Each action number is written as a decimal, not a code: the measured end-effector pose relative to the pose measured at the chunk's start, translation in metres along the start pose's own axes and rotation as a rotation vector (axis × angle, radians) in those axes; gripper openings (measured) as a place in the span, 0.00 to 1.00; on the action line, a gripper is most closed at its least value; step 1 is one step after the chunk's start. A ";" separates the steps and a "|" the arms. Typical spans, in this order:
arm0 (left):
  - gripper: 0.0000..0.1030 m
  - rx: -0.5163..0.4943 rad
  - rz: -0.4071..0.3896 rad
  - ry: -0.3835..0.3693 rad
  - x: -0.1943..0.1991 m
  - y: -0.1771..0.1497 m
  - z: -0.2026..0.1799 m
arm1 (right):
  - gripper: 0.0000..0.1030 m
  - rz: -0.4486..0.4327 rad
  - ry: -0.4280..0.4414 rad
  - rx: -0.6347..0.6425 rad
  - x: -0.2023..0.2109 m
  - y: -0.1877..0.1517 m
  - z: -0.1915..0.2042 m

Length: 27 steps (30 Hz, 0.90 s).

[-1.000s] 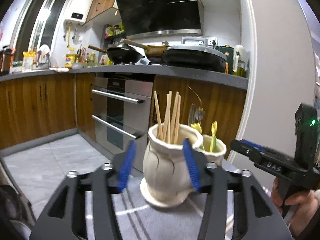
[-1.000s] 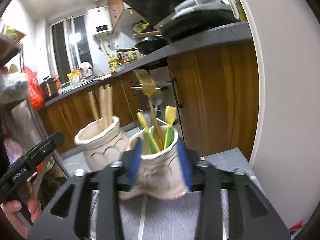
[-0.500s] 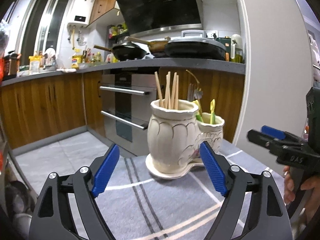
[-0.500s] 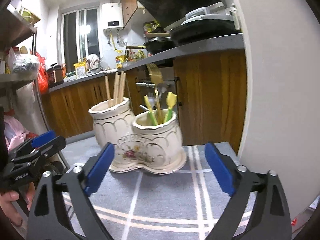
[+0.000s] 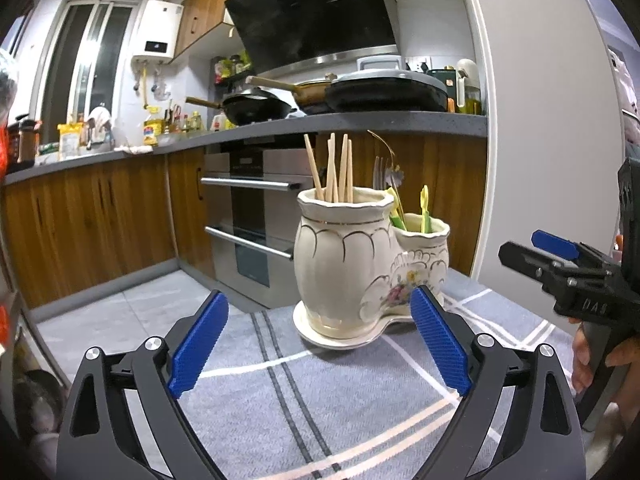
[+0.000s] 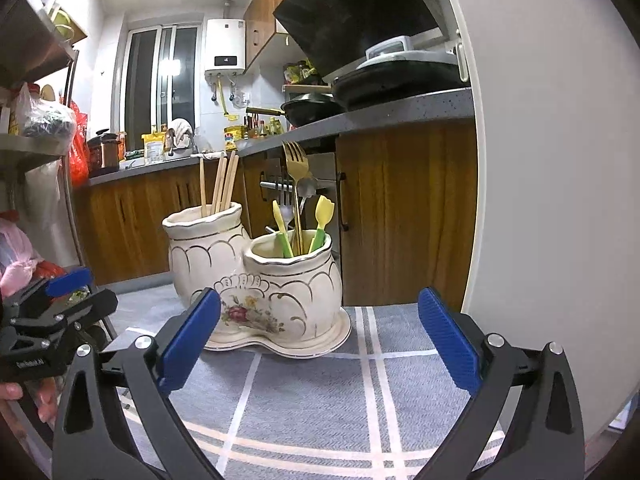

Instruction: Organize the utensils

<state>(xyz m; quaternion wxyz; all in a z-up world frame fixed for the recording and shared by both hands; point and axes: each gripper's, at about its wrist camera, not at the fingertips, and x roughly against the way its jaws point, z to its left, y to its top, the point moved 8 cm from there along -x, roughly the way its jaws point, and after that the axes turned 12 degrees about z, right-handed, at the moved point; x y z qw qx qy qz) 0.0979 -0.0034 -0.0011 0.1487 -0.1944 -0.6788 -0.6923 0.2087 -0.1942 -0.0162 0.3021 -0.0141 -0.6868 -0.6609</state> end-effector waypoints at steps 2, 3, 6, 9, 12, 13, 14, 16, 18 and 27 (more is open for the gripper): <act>0.91 0.003 0.005 0.004 -0.001 0.000 0.001 | 0.95 0.000 -0.006 0.024 0.000 0.000 0.005; 0.91 0.006 0.008 0.008 -0.001 0.000 0.001 | 0.95 -0.006 -0.008 0.033 0.002 0.001 0.007; 0.91 0.014 0.007 0.017 0.000 0.000 0.003 | 0.95 -0.020 -0.012 0.054 0.004 0.002 0.012; 0.92 0.014 0.008 0.021 0.000 0.000 0.004 | 0.95 -0.017 -0.010 0.055 0.004 0.002 0.012; 0.92 0.011 0.009 0.019 0.000 0.000 0.004 | 0.95 -0.008 -0.012 0.045 0.001 0.001 0.010; 0.92 0.009 0.009 0.020 0.000 -0.001 0.003 | 0.95 -0.006 -0.012 0.042 0.001 0.001 0.009; 0.92 0.007 0.009 0.019 0.000 -0.001 0.003 | 0.95 -0.007 -0.012 0.041 0.001 0.001 0.008; 0.92 0.006 0.009 0.020 0.000 -0.001 0.003 | 0.95 -0.007 -0.010 0.041 0.001 0.001 0.009; 0.92 0.008 0.009 0.019 0.001 -0.002 0.003 | 0.95 -0.008 -0.010 0.047 0.001 0.001 0.010; 0.93 0.010 0.008 0.021 0.001 -0.003 0.004 | 0.95 -0.002 -0.014 0.042 0.000 0.000 0.010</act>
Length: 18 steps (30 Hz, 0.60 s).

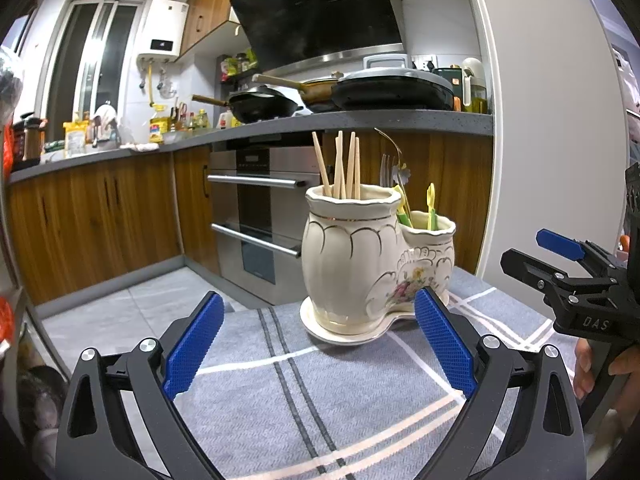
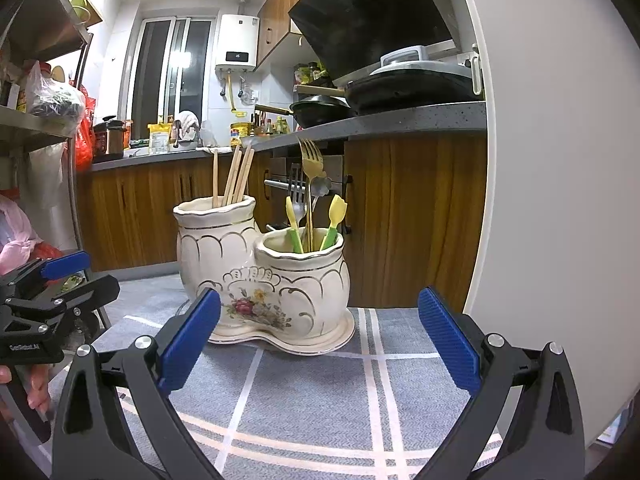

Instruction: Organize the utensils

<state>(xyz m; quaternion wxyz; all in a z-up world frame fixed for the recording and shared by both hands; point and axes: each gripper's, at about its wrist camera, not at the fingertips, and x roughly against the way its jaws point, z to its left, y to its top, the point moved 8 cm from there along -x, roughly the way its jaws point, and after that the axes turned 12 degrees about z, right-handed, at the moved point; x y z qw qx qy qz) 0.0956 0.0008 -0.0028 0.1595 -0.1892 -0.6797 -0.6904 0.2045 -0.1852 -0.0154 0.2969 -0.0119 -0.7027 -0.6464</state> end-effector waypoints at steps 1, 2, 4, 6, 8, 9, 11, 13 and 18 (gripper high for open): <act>0.93 -0.001 -0.001 -0.001 0.000 0.000 0.000 | 0.95 0.002 -0.001 -0.001 0.000 0.000 0.000; 0.93 -0.001 0.000 -0.001 0.000 0.000 0.000 | 0.95 0.004 -0.001 -0.001 -0.001 0.000 0.000; 0.93 -0.001 -0.001 -0.001 0.000 0.000 0.000 | 0.95 0.005 -0.002 -0.002 -0.001 -0.001 0.000; 0.93 0.000 0.000 -0.001 0.000 0.000 0.000 | 0.95 0.005 -0.002 -0.002 -0.001 -0.001 0.000; 0.93 -0.001 -0.001 -0.001 0.000 0.000 0.000 | 0.95 0.006 -0.002 -0.001 -0.001 -0.001 0.000; 0.93 -0.001 0.000 -0.001 0.000 0.000 0.000 | 0.95 0.007 -0.002 -0.002 -0.001 -0.001 0.000; 0.93 0.000 0.000 0.000 0.000 0.000 0.000 | 0.95 0.008 -0.002 -0.003 -0.002 -0.001 -0.001; 0.93 0.000 0.000 0.000 0.000 0.000 0.000 | 0.95 0.007 -0.002 -0.002 -0.002 -0.001 -0.001; 0.93 -0.001 0.000 0.000 0.000 0.000 0.000 | 0.95 0.007 -0.002 -0.002 -0.002 -0.001 -0.001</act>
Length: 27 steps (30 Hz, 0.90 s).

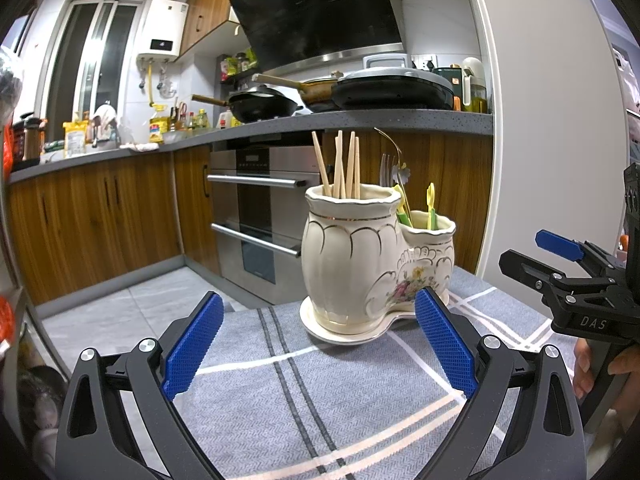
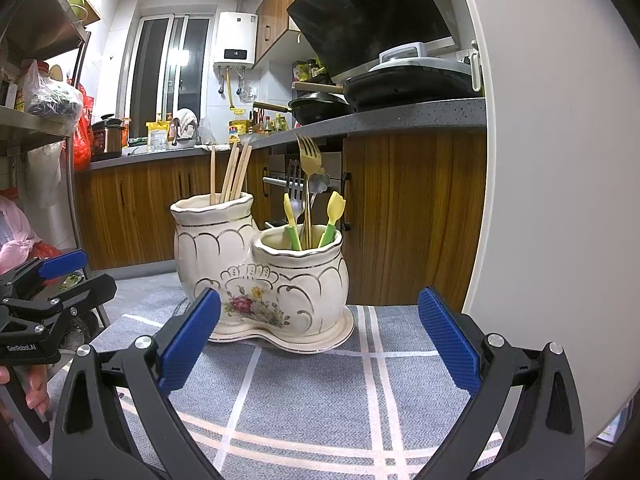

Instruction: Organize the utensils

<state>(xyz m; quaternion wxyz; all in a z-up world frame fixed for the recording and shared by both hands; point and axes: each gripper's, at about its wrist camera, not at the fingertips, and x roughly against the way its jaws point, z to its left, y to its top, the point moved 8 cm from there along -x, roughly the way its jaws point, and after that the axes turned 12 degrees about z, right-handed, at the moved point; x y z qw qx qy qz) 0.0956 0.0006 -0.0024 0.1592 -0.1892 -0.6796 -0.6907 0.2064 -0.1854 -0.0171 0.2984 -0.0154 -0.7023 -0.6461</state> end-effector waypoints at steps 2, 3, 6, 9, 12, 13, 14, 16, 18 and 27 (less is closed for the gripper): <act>0.93 0.000 0.000 0.000 0.000 0.000 0.000 | 0.95 0.001 0.000 0.000 0.000 0.000 0.000; 0.93 0.000 0.000 0.000 0.000 0.000 0.000 | 0.95 0.001 0.000 0.000 0.000 0.000 0.000; 0.93 0.000 0.000 0.000 0.000 0.000 0.000 | 0.95 0.001 0.000 0.000 0.000 0.000 0.000; 0.93 0.001 0.000 0.000 0.000 0.000 0.000 | 0.95 0.001 0.000 0.000 0.000 0.000 0.000; 0.93 0.000 0.000 -0.001 0.000 0.000 0.000 | 0.95 0.001 0.000 0.001 0.000 0.000 0.000; 0.93 0.000 0.000 -0.002 0.000 0.000 0.000 | 0.95 0.000 0.000 0.000 0.000 0.000 0.000; 0.93 0.000 0.001 -0.002 0.000 0.000 0.000 | 0.95 0.000 0.000 0.000 0.000 0.000 0.000; 0.93 -0.004 0.001 -0.003 -0.001 0.000 -0.001 | 0.95 -0.001 0.000 0.001 0.000 0.000 0.000; 0.94 -0.009 0.003 -0.006 -0.001 -0.001 -0.002 | 0.95 0.002 0.000 0.001 0.000 0.000 0.000; 0.95 -0.006 0.005 0.003 -0.001 -0.002 -0.002 | 0.95 0.002 0.000 0.001 0.000 0.000 0.001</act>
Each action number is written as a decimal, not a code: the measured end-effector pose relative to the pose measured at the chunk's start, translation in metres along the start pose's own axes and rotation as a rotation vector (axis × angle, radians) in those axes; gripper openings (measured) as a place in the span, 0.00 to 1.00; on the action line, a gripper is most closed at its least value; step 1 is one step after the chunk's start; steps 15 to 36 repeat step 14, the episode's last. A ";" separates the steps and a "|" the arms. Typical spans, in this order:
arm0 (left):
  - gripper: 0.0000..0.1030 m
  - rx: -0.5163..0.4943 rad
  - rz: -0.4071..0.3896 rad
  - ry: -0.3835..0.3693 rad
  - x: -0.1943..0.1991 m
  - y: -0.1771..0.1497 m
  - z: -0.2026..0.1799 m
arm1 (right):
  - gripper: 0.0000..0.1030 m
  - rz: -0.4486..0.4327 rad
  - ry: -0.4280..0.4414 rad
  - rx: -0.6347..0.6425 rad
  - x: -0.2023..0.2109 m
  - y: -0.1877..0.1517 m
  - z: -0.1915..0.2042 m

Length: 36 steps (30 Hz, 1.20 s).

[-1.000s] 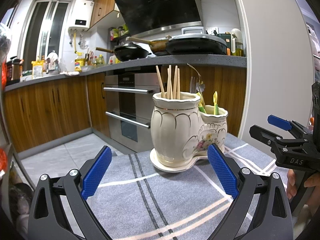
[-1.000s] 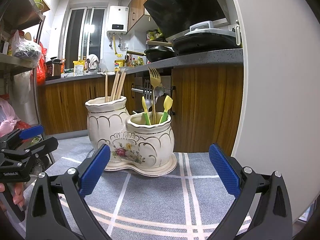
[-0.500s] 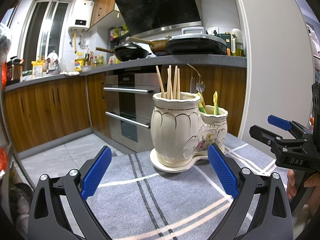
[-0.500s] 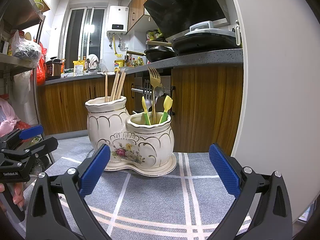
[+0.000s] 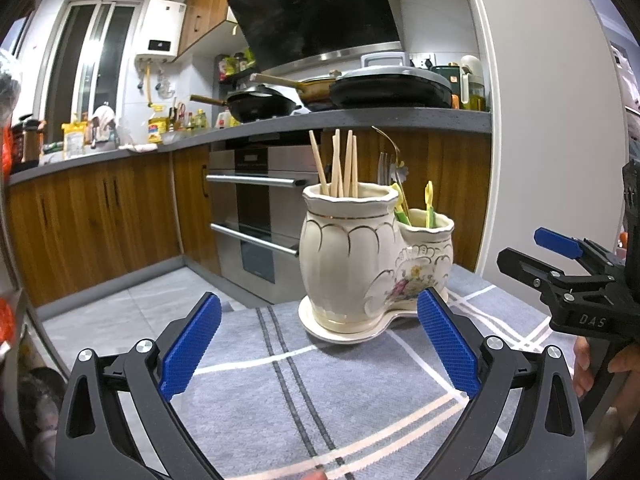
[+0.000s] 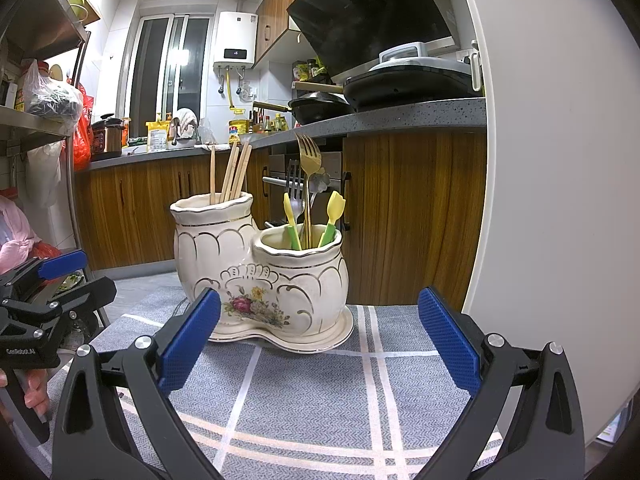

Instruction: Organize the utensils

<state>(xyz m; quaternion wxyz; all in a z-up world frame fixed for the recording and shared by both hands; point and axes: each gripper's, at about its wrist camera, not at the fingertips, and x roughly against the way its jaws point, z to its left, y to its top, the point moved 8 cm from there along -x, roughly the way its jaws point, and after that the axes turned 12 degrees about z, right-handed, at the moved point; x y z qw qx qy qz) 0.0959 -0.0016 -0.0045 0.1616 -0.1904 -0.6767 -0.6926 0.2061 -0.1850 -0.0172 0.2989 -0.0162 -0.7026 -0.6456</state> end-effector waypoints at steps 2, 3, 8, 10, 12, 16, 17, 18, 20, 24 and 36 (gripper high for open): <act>0.95 0.000 0.001 0.003 0.000 0.000 0.000 | 0.95 0.002 -0.001 0.000 -0.001 -0.001 -0.001; 0.95 0.000 -0.001 0.002 0.000 0.000 0.000 | 0.95 0.004 -0.001 -0.001 -0.001 -0.001 -0.001; 0.95 0.004 0.003 0.013 0.001 -0.001 0.001 | 0.95 0.007 -0.005 -0.002 -0.002 -0.001 -0.002; 0.95 0.005 0.006 0.015 0.000 -0.001 0.002 | 0.95 0.016 -0.016 -0.007 -0.003 -0.002 -0.004; 0.95 0.006 0.008 0.016 -0.001 -0.001 0.002 | 0.95 0.027 -0.037 -0.022 -0.005 -0.003 -0.008; 0.95 0.007 0.011 0.020 -0.001 -0.001 0.003 | 0.95 0.042 -0.060 -0.052 -0.006 -0.004 -0.014; 0.95 0.007 0.011 0.020 -0.001 -0.001 0.003 | 0.95 0.042 -0.060 -0.052 -0.006 -0.004 -0.014; 0.95 0.007 0.011 0.020 -0.001 -0.001 0.003 | 0.95 0.042 -0.060 -0.052 -0.006 -0.004 -0.014; 0.95 0.007 0.011 0.020 -0.001 -0.001 0.003 | 0.95 0.042 -0.060 -0.052 -0.006 -0.004 -0.014; 0.95 0.007 0.011 0.020 -0.001 -0.001 0.003 | 0.95 0.042 -0.060 -0.052 -0.006 -0.004 -0.014; 0.95 0.007 0.011 0.020 -0.001 -0.001 0.003 | 0.95 0.042 -0.060 -0.052 -0.006 -0.004 -0.014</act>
